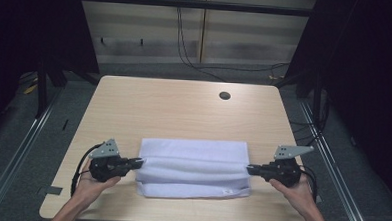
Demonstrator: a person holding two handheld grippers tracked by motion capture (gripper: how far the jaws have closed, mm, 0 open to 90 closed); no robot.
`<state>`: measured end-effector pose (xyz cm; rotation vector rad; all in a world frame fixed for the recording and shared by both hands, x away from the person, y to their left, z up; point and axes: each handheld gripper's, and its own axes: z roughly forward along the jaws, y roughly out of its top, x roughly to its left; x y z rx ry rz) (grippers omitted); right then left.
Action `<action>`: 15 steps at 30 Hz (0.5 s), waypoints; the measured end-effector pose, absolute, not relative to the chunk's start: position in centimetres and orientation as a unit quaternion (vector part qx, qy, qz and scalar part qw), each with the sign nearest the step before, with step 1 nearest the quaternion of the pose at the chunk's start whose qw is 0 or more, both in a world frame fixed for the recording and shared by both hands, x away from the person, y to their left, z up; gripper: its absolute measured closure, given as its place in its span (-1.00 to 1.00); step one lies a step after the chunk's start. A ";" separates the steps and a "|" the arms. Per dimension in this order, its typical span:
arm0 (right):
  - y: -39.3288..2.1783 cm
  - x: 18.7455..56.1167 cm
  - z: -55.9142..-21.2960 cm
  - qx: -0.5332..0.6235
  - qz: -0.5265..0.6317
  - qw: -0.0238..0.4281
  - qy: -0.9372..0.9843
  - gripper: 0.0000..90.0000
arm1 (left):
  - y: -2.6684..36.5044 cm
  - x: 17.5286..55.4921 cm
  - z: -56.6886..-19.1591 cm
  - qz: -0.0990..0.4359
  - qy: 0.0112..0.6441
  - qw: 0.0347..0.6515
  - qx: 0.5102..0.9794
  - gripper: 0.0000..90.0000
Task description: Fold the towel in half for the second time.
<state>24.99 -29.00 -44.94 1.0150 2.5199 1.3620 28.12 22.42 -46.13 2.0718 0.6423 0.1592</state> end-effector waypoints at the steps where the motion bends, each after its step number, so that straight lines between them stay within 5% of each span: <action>1: -29.0 24.7 -45.3 0.333 0.447 0.046 0.829 0.91 | 22.4 27.8 -46.3 0.059 0.261 0.461 0.846 0.87; 4: -29.3 23.8 -46.2 0.334 0.441 0.026 0.833 0.78 | 22.7 27.1 -46.9 0.048 0.262 0.444 0.855 0.82; 15: -29.5 21.3 -48.4 0.343 0.399 0.010 0.850 0.87 | 21.7 25.2 -48.8 0.028 0.240 0.395 0.886 0.75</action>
